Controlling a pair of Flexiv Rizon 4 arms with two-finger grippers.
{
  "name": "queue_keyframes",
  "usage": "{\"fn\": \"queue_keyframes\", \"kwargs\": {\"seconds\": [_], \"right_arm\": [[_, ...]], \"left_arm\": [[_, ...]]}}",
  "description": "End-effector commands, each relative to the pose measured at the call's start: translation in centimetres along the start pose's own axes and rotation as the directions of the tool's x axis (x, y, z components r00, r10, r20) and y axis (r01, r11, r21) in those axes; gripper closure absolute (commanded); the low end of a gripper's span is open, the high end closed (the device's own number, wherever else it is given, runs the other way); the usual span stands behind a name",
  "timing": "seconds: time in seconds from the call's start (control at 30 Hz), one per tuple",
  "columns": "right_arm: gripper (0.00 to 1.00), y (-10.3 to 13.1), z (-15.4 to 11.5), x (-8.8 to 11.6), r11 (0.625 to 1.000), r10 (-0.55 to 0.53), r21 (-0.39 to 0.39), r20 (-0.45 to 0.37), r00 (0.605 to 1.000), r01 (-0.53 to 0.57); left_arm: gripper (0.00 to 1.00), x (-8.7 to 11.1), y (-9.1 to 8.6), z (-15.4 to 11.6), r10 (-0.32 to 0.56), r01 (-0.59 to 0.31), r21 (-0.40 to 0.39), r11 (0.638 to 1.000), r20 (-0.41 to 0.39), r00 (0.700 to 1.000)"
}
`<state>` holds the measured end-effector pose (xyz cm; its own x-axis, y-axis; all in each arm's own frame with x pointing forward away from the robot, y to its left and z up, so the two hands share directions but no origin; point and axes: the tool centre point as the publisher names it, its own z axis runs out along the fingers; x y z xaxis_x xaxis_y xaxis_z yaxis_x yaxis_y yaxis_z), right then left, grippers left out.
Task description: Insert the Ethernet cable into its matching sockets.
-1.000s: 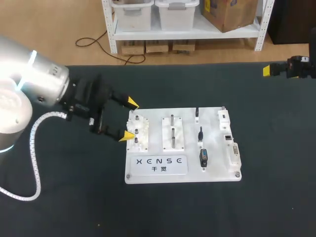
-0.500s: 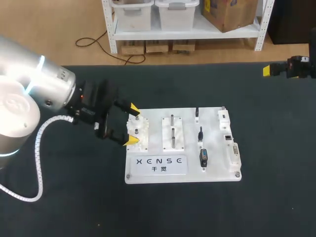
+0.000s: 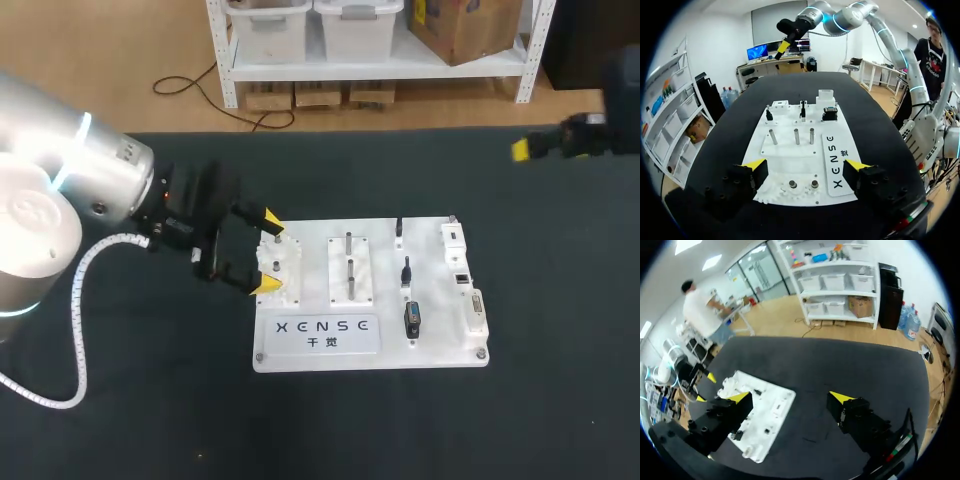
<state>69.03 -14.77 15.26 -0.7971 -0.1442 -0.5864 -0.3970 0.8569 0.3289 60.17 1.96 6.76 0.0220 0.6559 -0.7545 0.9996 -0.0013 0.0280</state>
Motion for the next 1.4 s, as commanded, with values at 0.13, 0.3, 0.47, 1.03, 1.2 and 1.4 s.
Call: {"fn": "queue_keyframes", "kwargs": {"seconds": [0.13,0.3,0.47,1.03,1.2,1.4], "right_arm": [[0.00,8.0,2.6,0.2,0.980,0.053,0.199,-0.167,0.985,-0.019],[0.00,10.3,4.0,2.4,0.947,0.155,0.308,-0.181,0.971,-0.094],[0.00,12.0,5.6,4.5,0.924,0.211,0.361,-0.218,0.953,-0.122],[0.00,13.2,11.7,9.9,0.905,0.253,0.417,-0.354,0.900,-0.090],[0.00,12.9,12.8,10.7,0.900,0.263,0.428,-0.379,0.887,-0.084],[0.00,12.7,13.2,11.6,0.894,0.281,0.437,-0.383,0.880,-0.096]], "left_arm": [[0.00,0.1,0.1,0.1,0.001,-0.001,0.001,1.000,0.000,1.000],[0.00,0.1,0.1,0.1,0.001,-0.001,0.001,1.000,0.000,1.000],[0.00,0.1,0.1,0.1,0.001,-0.001,0.001,1.000,0.000,1.000],[0.00,0.1,0.1,0.1,0.001,-0.001,0.001,1.000,0.000,1.000],[0.00,0.1,0.1,0.1,0.001,-0.001,0.001,1.000,0.000,1.000],[0.00,0.1,0.1,0.1,0.001,-0.001,0.001,1.000,0.000,1.000]]}}
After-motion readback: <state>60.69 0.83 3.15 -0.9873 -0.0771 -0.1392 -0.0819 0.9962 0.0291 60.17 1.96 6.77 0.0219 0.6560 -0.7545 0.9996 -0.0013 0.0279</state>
